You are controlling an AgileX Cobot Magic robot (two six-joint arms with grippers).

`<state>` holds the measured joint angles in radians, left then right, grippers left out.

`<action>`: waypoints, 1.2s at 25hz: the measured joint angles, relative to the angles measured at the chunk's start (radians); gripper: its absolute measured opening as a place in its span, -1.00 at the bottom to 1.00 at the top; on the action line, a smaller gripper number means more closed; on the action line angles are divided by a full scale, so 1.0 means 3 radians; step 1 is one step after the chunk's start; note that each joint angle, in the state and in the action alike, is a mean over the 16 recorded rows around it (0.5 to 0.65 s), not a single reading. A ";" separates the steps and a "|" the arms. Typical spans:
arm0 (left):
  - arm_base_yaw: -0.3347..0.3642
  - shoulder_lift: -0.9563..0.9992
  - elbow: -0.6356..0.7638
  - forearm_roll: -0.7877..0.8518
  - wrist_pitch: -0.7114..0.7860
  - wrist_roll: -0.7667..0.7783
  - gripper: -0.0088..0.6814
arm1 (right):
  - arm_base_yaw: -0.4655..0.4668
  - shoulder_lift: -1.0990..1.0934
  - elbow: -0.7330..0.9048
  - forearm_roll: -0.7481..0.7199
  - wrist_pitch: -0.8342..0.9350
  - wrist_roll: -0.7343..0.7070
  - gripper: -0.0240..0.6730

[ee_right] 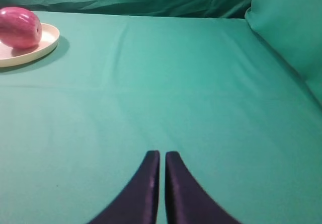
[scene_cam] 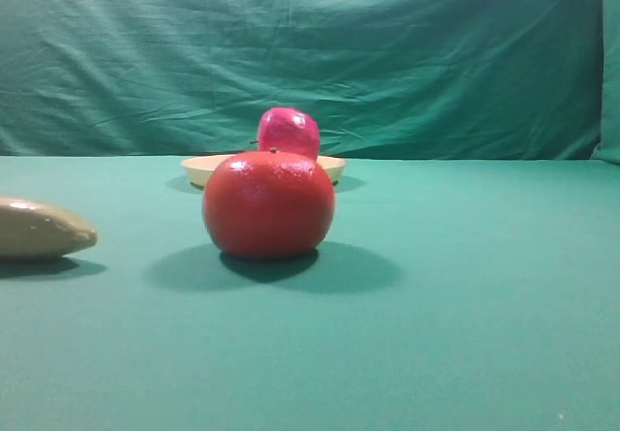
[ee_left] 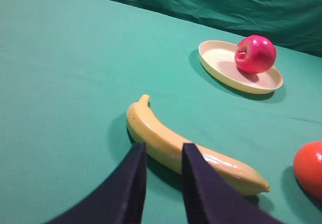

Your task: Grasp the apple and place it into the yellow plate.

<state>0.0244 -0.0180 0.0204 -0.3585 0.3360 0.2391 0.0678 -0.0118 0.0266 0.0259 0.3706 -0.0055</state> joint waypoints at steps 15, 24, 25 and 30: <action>0.0000 0.0000 0.0000 0.0000 0.0000 0.0000 -0.52 | 0.0000 0.0000 0.0000 0.0000 0.0000 -0.0005 -0.93; 0.0000 0.0000 0.0000 0.0000 0.0000 0.0000 -0.52 | 0.0000 0.0000 0.0000 0.0000 0.0000 -0.0005 -0.93; 0.0000 0.0000 0.0000 0.0000 0.0000 0.0000 -0.52 | 0.0000 0.0000 0.0000 0.0000 0.0000 -0.0005 -0.93; 0.0000 0.0000 0.0000 0.0000 0.0000 0.0000 -0.52 | 0.0000 0.0000 0.0000 0.0000 0.0000 -0.0004 -0.93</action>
<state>0.0244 -0.0180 0.0204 -0.3585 0.3360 0.2391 0.0678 -0.0118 0.0266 0.0259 0.3706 -0.0068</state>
